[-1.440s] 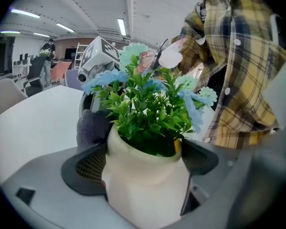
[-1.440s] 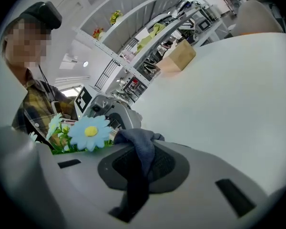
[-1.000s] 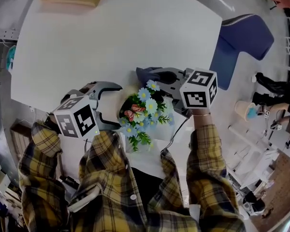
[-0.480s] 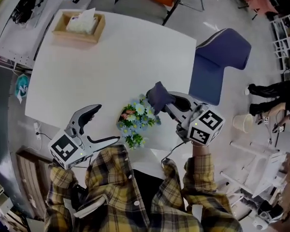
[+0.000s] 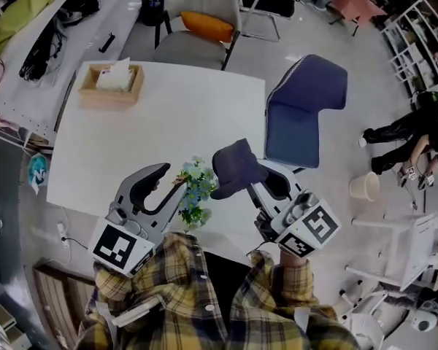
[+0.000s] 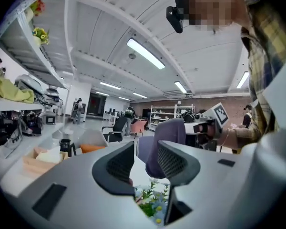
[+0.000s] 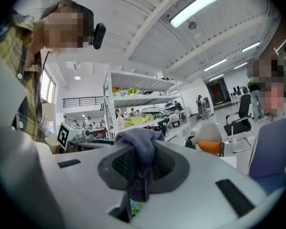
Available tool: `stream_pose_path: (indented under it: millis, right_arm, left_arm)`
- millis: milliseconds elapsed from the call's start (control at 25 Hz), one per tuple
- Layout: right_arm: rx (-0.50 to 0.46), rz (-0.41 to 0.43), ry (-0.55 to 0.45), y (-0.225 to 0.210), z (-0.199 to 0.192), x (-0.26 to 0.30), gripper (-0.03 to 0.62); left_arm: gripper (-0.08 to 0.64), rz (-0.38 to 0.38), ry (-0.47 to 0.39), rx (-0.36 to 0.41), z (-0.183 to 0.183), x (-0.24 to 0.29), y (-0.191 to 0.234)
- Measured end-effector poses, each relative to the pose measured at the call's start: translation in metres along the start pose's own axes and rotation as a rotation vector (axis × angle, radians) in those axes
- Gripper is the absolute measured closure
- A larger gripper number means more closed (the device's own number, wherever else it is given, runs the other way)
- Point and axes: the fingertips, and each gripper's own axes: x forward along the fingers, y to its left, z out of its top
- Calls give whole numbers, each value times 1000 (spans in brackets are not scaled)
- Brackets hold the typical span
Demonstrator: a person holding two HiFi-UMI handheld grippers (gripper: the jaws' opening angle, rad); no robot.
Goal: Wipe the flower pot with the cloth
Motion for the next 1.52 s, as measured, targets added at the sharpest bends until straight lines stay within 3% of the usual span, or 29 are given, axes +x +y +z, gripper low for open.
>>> stream_pose_path:
  millis: [280, 960, 1520]
  right_arm:
    - [-23, -17, -75, 23, 26, -14, 571]
    - [-38, -16, -65, 27, 29, -15, 571]
    - [10, -2, -38, 22, 23, -13, 571]
  left_arm:
    - [550, 27, -75, -10, 35, 3, -13]
    - [551, 26, -57, 19, 44, 3, -21]
    - [551, 59, -15, -21, 33, -6, -17]
